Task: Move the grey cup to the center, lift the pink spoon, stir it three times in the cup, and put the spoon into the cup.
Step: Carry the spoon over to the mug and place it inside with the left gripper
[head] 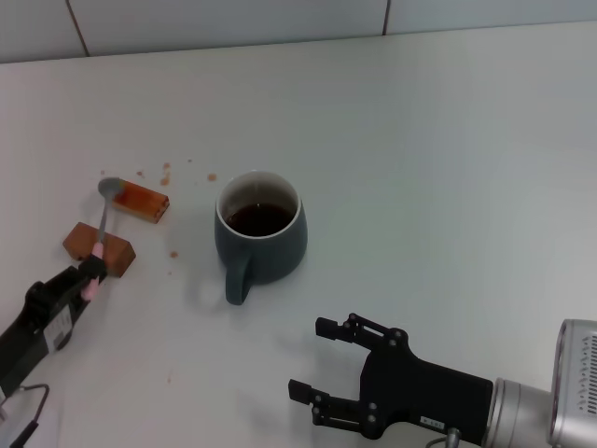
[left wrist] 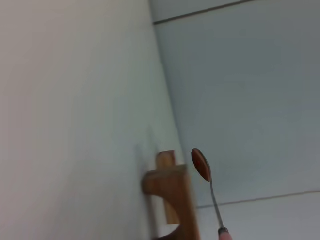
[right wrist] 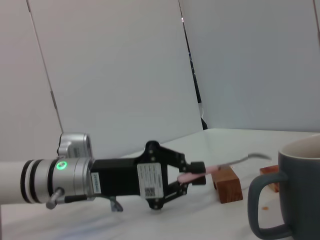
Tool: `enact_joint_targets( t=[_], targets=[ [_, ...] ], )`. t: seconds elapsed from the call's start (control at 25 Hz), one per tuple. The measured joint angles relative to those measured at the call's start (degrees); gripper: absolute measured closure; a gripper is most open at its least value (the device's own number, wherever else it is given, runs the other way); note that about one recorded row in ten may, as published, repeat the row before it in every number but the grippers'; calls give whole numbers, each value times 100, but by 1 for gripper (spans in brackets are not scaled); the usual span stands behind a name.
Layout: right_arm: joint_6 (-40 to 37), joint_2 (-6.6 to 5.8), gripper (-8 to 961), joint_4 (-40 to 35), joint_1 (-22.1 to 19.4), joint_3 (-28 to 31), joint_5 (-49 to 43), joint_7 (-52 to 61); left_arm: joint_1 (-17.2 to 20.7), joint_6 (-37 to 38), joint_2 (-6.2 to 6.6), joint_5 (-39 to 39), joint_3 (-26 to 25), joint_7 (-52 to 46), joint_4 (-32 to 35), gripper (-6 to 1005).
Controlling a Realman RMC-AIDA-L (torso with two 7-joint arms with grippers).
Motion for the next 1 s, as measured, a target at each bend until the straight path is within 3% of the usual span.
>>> enact_joint_targets(
  t=[0.12, 0.2, 0.24, 0.28, 0.48, 0.52, 0.56, 0.6, 0.8, 1.0],
  targets=[
    [-4, 0, 129, 0, -5, 0, 0, 2, -86, 125, 4, 0, 54, 5, 174, 870],
    [-8, 0, 129, 0, -1, 0, 1, 3, -246, 364, 19, 19, 193, -28, 554, 870],
    [-10, 1, 129, 0, 5, 0, 0, 4, -464, 638, 38, 61, 534, -174, 1199, 870],
    [-11, 1, 129, 0, 10, 0, 0, 4, -464, 638, 38, 61, 534, -174, 1199, 870],
    [-55, 0, 129, -22, 28, 0, 0, 5, -884, 1150, 86, 137, 1337, -751, 3357, 870],
    [-100, 0, 129, -39, 25, 3, 0, 5, -884, 1150, 86, 137, 1337, -751, 3357, 870],
    [-165, 0, 129, -65, 16, 8, 0, 5, -943, 1223, 110, 197, 1551, -877, 4011, 870],
    [-230, 0, 129, -97, 4, 19, 0, 5, -1030, 1327, 210, 414, 2051, -1015, 5256, 870],
    [-483, -8, 129, -177, -28, 52, 19, 5, -1214, 1604, 372, 1275, 2818, -1110, 7129, 869],
    [-515, -26, 129, -184, -49, 62, 37, 5, -1613, 2712, 295, 2406, 3026, -733, 8520, 869]
  ],
)
